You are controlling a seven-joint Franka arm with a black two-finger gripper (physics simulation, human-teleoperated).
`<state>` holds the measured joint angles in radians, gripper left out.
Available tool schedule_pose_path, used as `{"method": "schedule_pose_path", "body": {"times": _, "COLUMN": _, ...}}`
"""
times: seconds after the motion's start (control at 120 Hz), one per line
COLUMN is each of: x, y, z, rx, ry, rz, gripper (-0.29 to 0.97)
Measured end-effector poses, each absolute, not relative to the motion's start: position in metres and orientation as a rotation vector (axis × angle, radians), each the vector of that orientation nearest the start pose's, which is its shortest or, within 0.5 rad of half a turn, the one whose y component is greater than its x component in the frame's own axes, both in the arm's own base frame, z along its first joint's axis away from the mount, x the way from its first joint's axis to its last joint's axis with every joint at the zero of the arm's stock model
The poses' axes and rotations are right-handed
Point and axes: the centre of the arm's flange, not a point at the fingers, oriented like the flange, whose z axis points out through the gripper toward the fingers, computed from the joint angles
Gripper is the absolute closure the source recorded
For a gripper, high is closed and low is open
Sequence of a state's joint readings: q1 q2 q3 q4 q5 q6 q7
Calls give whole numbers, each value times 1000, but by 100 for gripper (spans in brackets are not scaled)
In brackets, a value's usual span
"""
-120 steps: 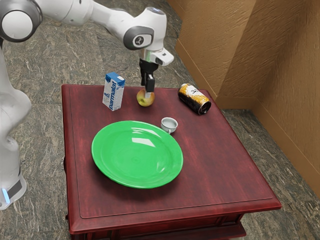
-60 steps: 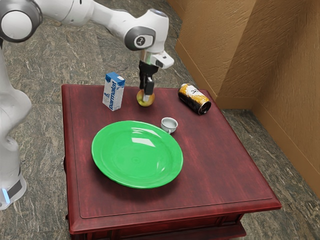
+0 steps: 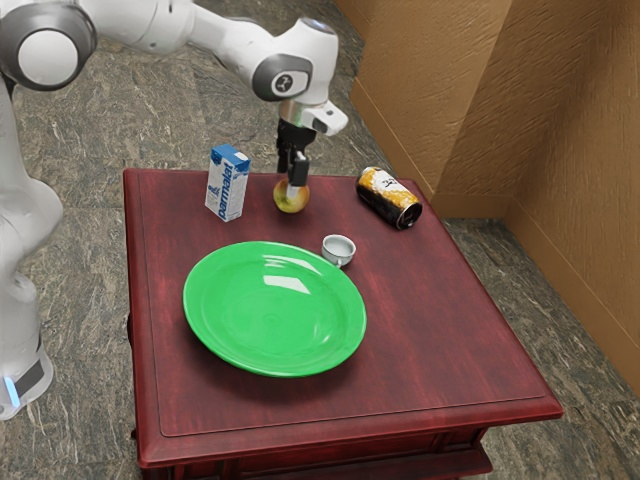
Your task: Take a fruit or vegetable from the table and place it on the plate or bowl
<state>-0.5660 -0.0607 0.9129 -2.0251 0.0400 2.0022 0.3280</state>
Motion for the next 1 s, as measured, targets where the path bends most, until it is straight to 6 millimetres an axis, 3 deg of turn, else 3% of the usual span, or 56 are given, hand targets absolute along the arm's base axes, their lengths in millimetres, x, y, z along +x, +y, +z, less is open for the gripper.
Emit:
{"method": "schedule_pose_path", "body": {"times": 0.35, "x": 517, "y": 192, "z": 458, "rx": -3120, "ry": -16, "rz": -91, "gripper": 2}}
{"method": "schedule_pose_path", "body": {"times": 0.5, "x": 515, "y": 192, "z": 445, "rx": -3127, "ry": -35, "rz": -68, "gripper": 1}}
{"method": "schedule_pose_path", "body": {"times": 1.0, "x": 514, "y": 207, "z": 435, "rx": -3110, "ry": -103, "rz": -81, "gripper": 2}}
